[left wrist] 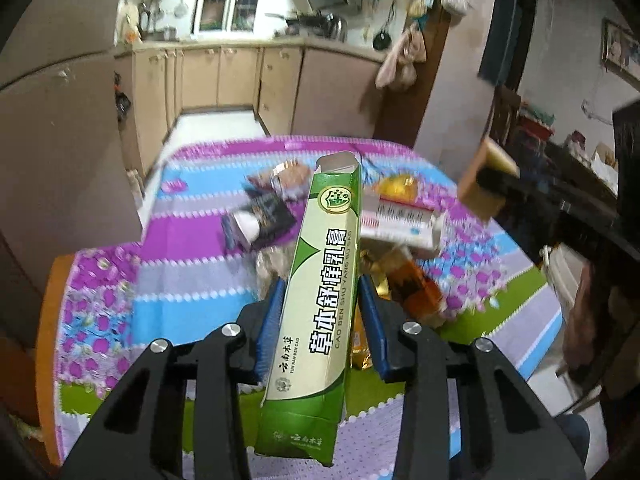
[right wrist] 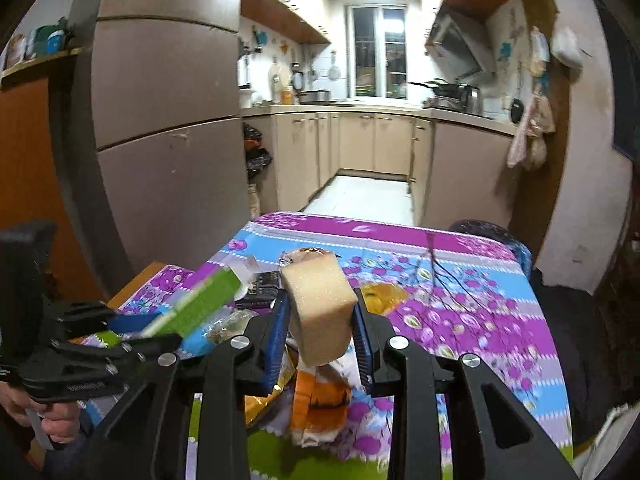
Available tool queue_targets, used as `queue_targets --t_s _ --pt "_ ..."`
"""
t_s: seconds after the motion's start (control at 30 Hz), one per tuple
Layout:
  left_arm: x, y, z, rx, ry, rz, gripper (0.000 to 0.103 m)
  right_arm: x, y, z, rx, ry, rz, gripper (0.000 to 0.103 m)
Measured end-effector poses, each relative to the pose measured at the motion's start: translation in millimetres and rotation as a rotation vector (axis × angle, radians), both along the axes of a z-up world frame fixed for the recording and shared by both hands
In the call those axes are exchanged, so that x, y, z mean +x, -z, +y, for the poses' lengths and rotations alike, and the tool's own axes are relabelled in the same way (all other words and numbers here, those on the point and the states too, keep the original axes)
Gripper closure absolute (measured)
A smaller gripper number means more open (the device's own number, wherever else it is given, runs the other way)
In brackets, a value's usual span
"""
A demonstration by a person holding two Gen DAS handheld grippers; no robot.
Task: Collect trash
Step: 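Lift and carry the green box and sponge over the white basin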
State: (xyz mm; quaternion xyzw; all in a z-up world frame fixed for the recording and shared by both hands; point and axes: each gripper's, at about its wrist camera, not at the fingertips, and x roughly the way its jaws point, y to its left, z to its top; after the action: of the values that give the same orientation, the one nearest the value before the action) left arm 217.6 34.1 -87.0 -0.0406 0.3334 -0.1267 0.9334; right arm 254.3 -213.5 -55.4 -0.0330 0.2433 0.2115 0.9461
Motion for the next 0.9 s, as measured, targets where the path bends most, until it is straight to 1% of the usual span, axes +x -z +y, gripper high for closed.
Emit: queue_targets --t_s 0.13,0.3,0.37,0.47,0.7,0.9 --pt "-17 -24 -7 0.007 -0.041 -0.082 0.067 -22 -9 -7 0.026 0.063 -0.020 0.072" --pt "-39 -50 -19 0.013 -0.099 -0.178 0.067 -48 -24 -13 0.020 0.121 -0.058 0.072" --pt "-45 -58 -24 0.022 -0.120 -0.204 0.067 -59 -29 -13 0.006 0.135 -0.074 0.072" --pt "-49 -67 -32 0.019 -0.135 -0.221 0.067 -71 -35 -17 0.002 0.154 -0.086 0.072" --pt "-50 -82 -62 0.023 -0.089 -0.244 0.067 -88 -52 -41 0.006 0.210 -0.103 0.072" --pt "-46 -92 -105 0.016 -0.001 -0.255 0.067 -103 -67 -85 -0.004 0.305 -0.119 0.072"
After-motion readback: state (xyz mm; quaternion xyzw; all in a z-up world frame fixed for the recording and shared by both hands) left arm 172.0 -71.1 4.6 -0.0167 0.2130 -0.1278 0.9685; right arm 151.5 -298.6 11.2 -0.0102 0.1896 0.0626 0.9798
